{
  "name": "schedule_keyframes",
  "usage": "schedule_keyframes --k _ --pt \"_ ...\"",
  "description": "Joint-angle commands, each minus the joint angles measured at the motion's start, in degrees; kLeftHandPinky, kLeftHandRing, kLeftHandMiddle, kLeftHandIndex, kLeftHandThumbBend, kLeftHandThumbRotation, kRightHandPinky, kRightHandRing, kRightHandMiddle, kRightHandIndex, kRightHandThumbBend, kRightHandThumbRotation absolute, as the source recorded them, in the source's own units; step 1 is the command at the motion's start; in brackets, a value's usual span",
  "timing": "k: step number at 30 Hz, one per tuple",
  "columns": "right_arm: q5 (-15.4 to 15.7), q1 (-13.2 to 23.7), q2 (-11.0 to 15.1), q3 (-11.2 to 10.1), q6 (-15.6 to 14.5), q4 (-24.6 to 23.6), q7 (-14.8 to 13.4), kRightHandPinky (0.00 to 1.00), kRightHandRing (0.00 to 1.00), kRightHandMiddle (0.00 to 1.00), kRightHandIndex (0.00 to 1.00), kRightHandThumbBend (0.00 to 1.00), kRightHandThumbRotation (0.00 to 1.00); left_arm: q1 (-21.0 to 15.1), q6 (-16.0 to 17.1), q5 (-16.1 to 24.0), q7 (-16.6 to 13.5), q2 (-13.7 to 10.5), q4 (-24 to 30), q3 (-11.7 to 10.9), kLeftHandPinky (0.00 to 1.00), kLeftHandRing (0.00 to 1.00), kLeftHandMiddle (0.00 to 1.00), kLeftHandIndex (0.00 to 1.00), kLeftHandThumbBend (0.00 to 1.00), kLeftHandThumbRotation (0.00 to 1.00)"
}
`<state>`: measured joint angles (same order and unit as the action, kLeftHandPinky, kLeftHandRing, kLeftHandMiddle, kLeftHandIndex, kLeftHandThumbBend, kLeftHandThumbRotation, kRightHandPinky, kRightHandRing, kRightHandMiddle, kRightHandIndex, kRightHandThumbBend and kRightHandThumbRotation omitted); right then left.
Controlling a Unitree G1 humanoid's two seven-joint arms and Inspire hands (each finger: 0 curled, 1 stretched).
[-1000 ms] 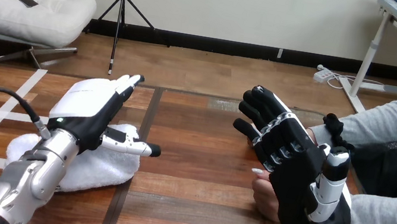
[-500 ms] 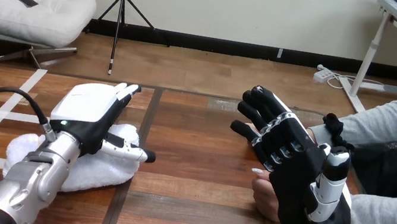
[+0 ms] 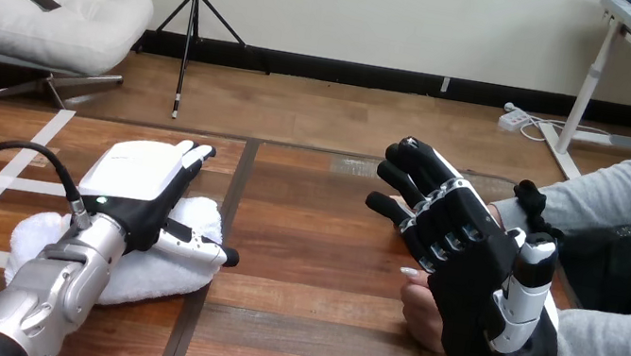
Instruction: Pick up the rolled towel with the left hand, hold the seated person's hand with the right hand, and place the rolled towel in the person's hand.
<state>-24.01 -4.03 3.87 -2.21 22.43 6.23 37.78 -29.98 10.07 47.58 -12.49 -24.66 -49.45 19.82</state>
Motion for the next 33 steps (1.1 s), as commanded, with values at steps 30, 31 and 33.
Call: schedule_keyframes --k 30,31,33 --pt "-1.16 3.5 -0.57 -0.05 0.59 -1.1 0.13 0.89 0.94 0.92 0.87 0.93 1.0 -2.01 -11.48 0.68 17.8 -4.08 12.34 3.04 0.95 0.95 0.96 0.93 1.0 0.59" --pt "-1.18 3.5 -0.58 -0.04 0.6 -1.1 0.14 0.89 0.94 0.92 0.87 0.93 1.0 -2.01 -11.71 0.73 18.29 -4.11 12.51 3.09 0.95 0.94 0.95 0.92 1.0 0.59" --pt "-1.18 3.56 -0.62 -0.05 0.83 -0.96 0.22 0.89 0.94 0.92 0.87 0.93 1.0 -2.13 -12.02 0.73 19.55 -4.2 12.68 3.23 0.95 0.94 0.95 0.92 1.0 0.59"
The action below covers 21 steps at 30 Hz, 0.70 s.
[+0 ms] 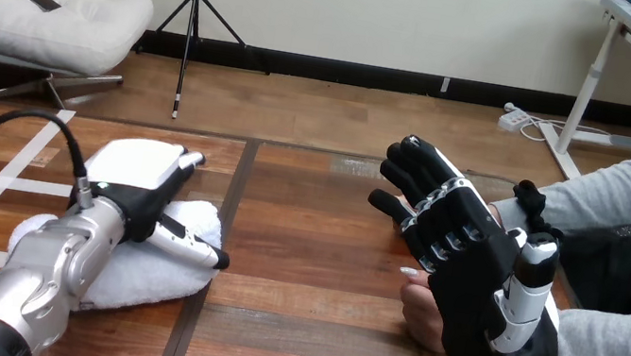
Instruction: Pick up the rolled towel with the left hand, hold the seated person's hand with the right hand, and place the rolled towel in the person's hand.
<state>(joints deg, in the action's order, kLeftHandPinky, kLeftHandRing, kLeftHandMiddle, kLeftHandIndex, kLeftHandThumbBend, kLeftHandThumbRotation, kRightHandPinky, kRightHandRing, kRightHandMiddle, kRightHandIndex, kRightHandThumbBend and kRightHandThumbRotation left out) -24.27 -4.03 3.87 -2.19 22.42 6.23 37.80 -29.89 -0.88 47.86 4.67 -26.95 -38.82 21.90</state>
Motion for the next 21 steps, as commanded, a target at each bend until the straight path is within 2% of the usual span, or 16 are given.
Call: schedule_keyframes --k 1,8,21 --pt "-0.91 3.58 -0.63 -0.07 0.9 -0.92 0.22 0.89 0.94 0.92 0.87 0.93 1.0 -2.22 -1.18 0.45 2.76 -1.94 2.14 1.17 0.94 0.94 0.95 0.92 1.0 0.59" --pt "-0.71 3.6 -0.7 -0.09 0.98 -0.97 -0.16 0.89 0.94 0.92 0.87 0.93 1.0 -2.58 -1.99 -0.12 6.39 -1.95 2.45 1.05 0.93 0.92 0.93 0.9 1.0 0.58" --pt "-0.44 3.44 -0.54 -0.08 0.89 -1.41 -0.55 0.88 0.93 0.91 0.87 0.93 1.0 -2.83 -3.54 -1.25 11.2 -1.88 3.71 0.55 0.95 0.93 0.93 0.9 1.0 0.55"
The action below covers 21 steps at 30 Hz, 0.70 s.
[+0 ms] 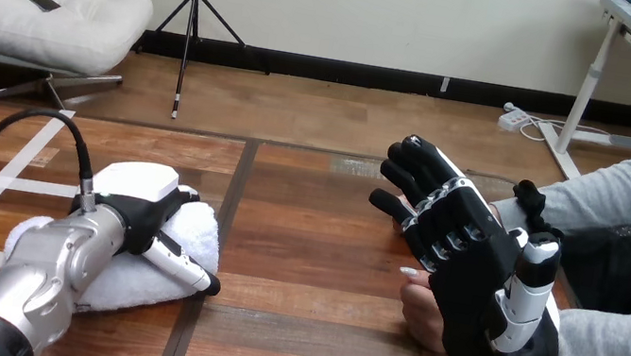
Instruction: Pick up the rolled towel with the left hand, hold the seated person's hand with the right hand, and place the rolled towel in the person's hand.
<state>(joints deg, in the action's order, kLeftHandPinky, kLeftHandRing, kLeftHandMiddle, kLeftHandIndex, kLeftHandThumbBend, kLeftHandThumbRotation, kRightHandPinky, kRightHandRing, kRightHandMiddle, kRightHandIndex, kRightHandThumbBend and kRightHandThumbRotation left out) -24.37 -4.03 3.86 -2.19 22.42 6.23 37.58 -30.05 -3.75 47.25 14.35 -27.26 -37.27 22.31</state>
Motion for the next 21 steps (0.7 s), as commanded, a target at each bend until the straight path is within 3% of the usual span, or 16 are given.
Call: schedule_keyframes --k 1,21 --pt "-0.32 3.44 -0.52 -0.08 0.91 -1.41 -0.34 0.88 0.93 0.91 0.87 0.93 1.0 -2.65 -0.74 -0.72 1.67 -1.56 2.25 0.11 0.96 0.93 0.94 0.9 1.0 0.55" --pt "-0.23 3.45 -0.41 -0.2 1.18 -1.44 -0.6 0.88 0.93 0.92 0.88 0.93 1.0 -2.59 -3.72 -2.37 6.77 -1.6 4.59 0.42 0.99 0.95 0.95 0.92 1.0 0.54"
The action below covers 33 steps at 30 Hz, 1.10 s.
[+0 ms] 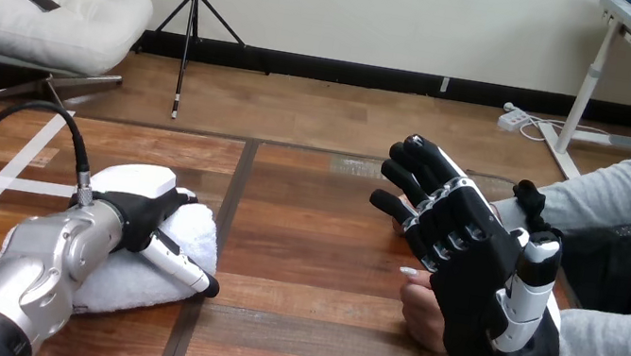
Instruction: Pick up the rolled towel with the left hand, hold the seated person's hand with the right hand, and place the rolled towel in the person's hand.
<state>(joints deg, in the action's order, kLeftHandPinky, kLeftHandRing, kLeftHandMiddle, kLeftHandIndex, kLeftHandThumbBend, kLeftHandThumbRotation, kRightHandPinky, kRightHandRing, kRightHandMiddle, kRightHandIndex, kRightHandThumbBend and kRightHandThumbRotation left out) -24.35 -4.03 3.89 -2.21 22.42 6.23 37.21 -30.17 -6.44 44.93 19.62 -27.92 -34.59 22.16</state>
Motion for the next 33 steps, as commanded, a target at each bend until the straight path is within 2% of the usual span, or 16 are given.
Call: schedule_keyframes --k 1,5,8,14,16,17,18,20,23,25,26,29,33 --pt "-0.25 3.46 -0.42 -0.19 1.19 -1.44 -0.24 0.88 0.93 0.92 0.88 0.93 1.0 -2.46 -1.22 -0.03 1.68 -0.95 2.03 0.61 0.99 0.95 0.95 0.92 1.0 0.54" --pt "-0.37 3.56 -0.41 -0.26 1.28 -1.27 -0.13 0.88 0.93 0.92 0.88 0.93 1.0 -2.49 -2.96 0.65 2.83 -0.84 2.92 1.03 1.0 0.95 0.94 0.92 1.0 0.52" --pt "-0.54 3.6 -0.39 -0.3 1.22 -1.23 -0.01 0.88 0.93 0.92 0.88 0.93 1.0 -2.48 -4.63 1.53 3.26 -0.62 3.54 1.42 0.96 0.94 0.93 0.91 1.0 0.47" --pt "-0.49 3.74 -0.4 -0.38 1.55 -1.02 0.09 0.88 0.93 0.92 0.88 0.92 1.0 -2.46 -7.48 3.93 2.37 -0.25 4.21 2.73 0.7 0.82 0.84 0.83 0.98 0.36" --pt "-0.41 3.77 -0.43 -0.4 1.65 -0.96 0.03 0.88 0.93 0.92 0.88 0.92 1.0 -2.39 -8.56 4.42 2.0 -0.02 4.46 2.97 0.61 0.77 0.8 0.79 0.95 0.27" --pt "-0.42 3.83 -0.4 -0.43 1.62 -0.91 0.03 0.88 0.93 0.92 0.88 0.92 1.0 -2.34 -9.43 4.7 1.65 0.27 4.63 2.96 0.61 0.77 0.8 0.79 0.95 0.27" --pt "-0.44 3.88 -0.39 -0.46 1.59 -0.89 0.04 0.88 0.93 0.92 0.88 0.93 1.0 -2.31 -9.99 4.85 1.45 0.46 4.76 2.94 0.56 0.73 0.77 0.78 0.92 0.2" --pt "-0.42 3.91 -0.38 -0.47 1.54 -0.9 -0.02 0.88 0.93 0.92 0.88 0.93 1.0 -2.15 -10.96 5.04 0.94 0.77 5.18 2.87 0.52 0.69 0.75 0.77 0.9 0.15" --pt "-0.29 3.84 -0.39 -0.44 1.45 -1.05 -0.21 0.88 0.93 0.92 0.88 0.93 1.0 -1.79 -11.96 5.0 0.21 1.02 6.06 2.64 0.41 0.56 0.66 0.75 0.87 0.07" --pt "-0.21 3.83 -0.38 -0.43 1.37 -1.12 -0.34 0.88 0.93 0.92 0.88 0.93 1.0 -1.59 -12.44 4.84 -0.16 1.13 6.58 2.5 0.3 0.41 0.52 0.73 0.84 0.04" --pt "-0.1 3.79 -0.36 -0.43 1.27 -1.21 -0.51 0.88 0.93 0.92 0.88 0.93 1.0 -1.41 -12.67 4.7 -0.58 1.21 6.92 2.3 0.27 0.38 0.5 0.72 0.84 0.03" --pt "0.12 3.72 -0.36 -0.42 1.2 -1.29 -0.82 0.88 0.93 0.91 0.88 0.94 1.0 -1.04 -13.09 4.54 -1.69 1.31 7.56 2.08 0.22 0.31 0.42 0.68 0.82 0.01" --pt "0.28 3.77 -0.35 -0.39 1.48 -1.12 -0.95 0.88 0.93 0.91 0.88 0.94 1.0 -0.55 -13.55 4.81 -3.28 1.31 8.35 2.1 0.19 0.27 0.38 0.6 0.78 0.01"
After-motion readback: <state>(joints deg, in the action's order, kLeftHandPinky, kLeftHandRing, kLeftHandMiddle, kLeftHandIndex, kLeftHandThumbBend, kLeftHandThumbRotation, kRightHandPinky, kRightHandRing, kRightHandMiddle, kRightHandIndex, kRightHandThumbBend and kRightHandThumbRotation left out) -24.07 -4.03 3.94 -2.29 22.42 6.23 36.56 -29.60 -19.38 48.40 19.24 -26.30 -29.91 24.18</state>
